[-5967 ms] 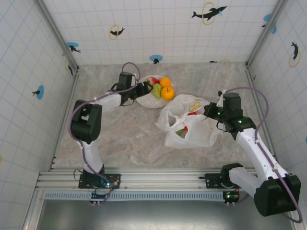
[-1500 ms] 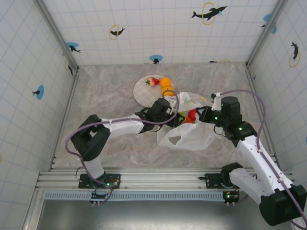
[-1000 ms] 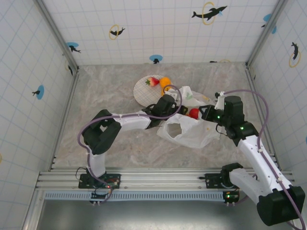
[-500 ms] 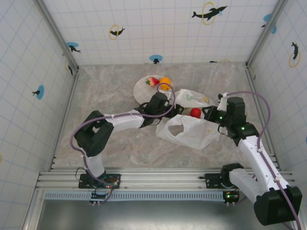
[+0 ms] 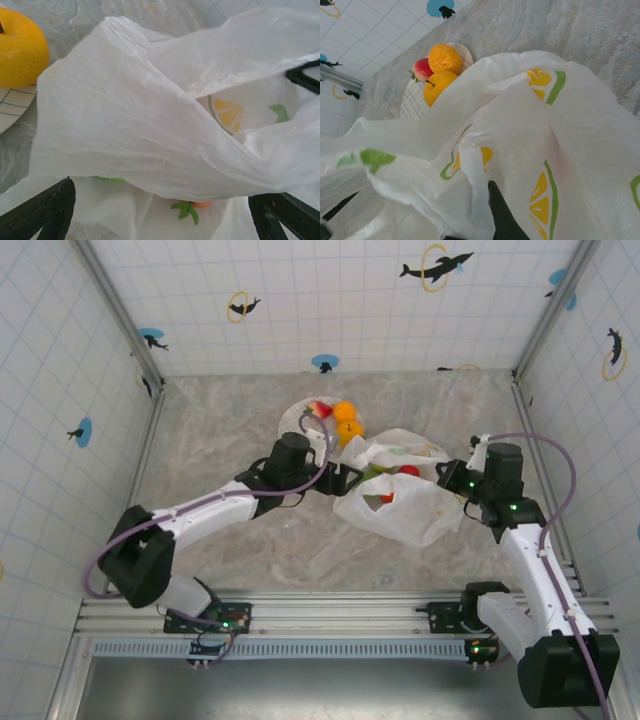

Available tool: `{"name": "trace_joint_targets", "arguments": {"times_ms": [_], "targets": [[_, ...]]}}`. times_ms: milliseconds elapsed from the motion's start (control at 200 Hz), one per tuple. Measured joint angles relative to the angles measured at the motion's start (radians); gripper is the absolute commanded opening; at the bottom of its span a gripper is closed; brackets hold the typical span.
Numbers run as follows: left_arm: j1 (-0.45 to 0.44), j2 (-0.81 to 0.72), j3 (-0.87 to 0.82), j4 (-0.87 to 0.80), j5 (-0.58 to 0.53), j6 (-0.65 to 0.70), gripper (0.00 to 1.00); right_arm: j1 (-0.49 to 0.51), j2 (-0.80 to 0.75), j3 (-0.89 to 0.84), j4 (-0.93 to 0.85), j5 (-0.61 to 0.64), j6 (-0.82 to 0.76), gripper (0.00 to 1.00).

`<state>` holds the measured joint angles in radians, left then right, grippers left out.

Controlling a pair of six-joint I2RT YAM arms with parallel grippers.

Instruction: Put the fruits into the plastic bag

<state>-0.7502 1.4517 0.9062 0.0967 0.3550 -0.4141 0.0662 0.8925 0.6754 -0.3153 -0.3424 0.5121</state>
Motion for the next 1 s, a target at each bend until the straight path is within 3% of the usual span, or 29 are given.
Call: {"name": "trace_joint_targets", "arguments": {"times_ms": [215,450,666,1001], "targets": [[0.044,-0.153,-0.014,-0.085,0.022,0.067,0.91,-0.021,0.014,0.005,-0.02,-0.002,-0.013,0.0],[0.18,-0.186,-0.009,-0.109,-0.087,0.066,0.91,-0.021,0.021,0.025,-0.035,-0.004,-0.023,0.0],[0.267,0.016,0.135,-0.126,-0.185,0.061,0.9,-0.021,0.025,0.049,-0.035,-0.019,-0.033,0.0],[0.354,0.406,0.393,-0.127,-0.187,0.156,0.89,-0.021,0.063,0.057,-0.037,-0.023,-0.058,0.0]]}}
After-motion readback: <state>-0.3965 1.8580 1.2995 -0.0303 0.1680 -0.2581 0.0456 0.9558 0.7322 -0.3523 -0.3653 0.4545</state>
